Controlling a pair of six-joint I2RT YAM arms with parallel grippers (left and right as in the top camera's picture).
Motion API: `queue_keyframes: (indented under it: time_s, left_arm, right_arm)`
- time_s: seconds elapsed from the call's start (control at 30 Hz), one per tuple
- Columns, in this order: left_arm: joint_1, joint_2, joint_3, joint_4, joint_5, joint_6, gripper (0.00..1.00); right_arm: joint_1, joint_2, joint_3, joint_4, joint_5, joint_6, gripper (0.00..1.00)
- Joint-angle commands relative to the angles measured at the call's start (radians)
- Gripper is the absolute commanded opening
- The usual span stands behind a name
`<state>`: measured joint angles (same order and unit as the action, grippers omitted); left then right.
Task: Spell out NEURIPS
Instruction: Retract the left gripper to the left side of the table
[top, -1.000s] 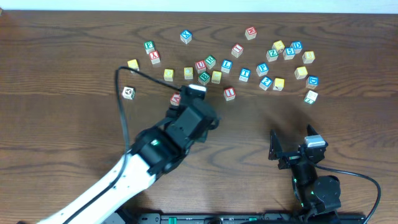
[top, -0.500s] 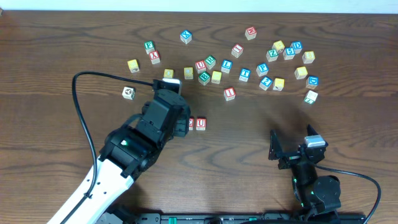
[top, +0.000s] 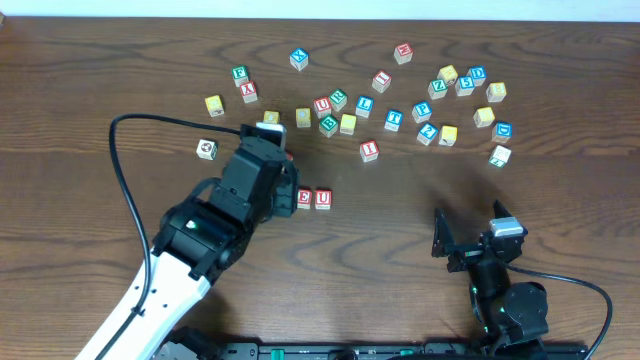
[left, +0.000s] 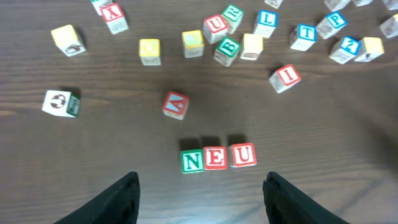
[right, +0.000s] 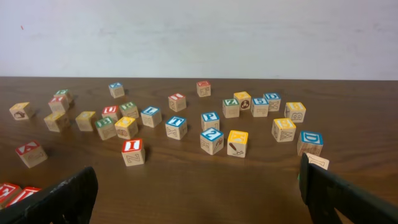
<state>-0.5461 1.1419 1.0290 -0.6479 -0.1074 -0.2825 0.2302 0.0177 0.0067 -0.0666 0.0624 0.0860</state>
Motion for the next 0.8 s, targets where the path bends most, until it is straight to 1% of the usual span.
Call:
queue_keyframes:
  time_s: [0.0, 0.1, 0.17, 0.3, 0.37, 0.53, 0.57, 0.7, 0.77]
  left_arm:
    - [0.077, 0.003, 0.032, -0.006, 0.100, 0.101, 0.62]
    - [0.163, 0.003, 0.032, -0.010, 0.227, 0.157, 0.62]
    - [0.227, 0.003, 0.032, -0.016, 0.259, 0.159, 0.62]
    - [0.323, 0.002, 0.032, -0.037, 0.262, 0.164, 0.62]
    - [0.367, 0.002, 0.032, -0.055, 0.272, 0.195, 0.62]
    - [0.442, 0.002, 0.032, -0.082, 0.283, 0.223, 0.62]
    - [0.450, 0.002, 0.032, -0.086, 0.283, 0.233, 0.62]
    - [0.471, 0.002, 0.032, -0.111, 0.283, 0.338, 0.62]
    - [0.471, 0.002, 0.032, -0.112, 0.284, 0.346, 0.61]
  right_arm:
    - [-0.008, -0.003, -0.001, -0.004, -0.002, -0.013, 0.99]
    - [-0.008, -0.003, -0.001, -0.004, -0.002, -0.013, 0.99]
    - [-0.008, -0.003, -0.001, -0.004, -0.002, -0.013, 0.99]
    - [-0.008, -0.003, -0.001, -0.004, -0.002, -0.013, 0.99]
    - [-0.008, -0.003, -0.001, -0.004, -0.002, -0.013, 0.99]
    - [-0.008, -0.003, -0.001, -0.004, -0.002, -0.013, 0.99]
    - [-0.008, -0.003, -0.001, -0.004, -0.002, -0.013, 0.99]
    - [-0.008, -0.003, -0.001, -0.004, -0.002, -0.013, 0.99]
    - [-0.008, -0.003, -0.001, -0.004, -0.002, -0.013, 0.99]
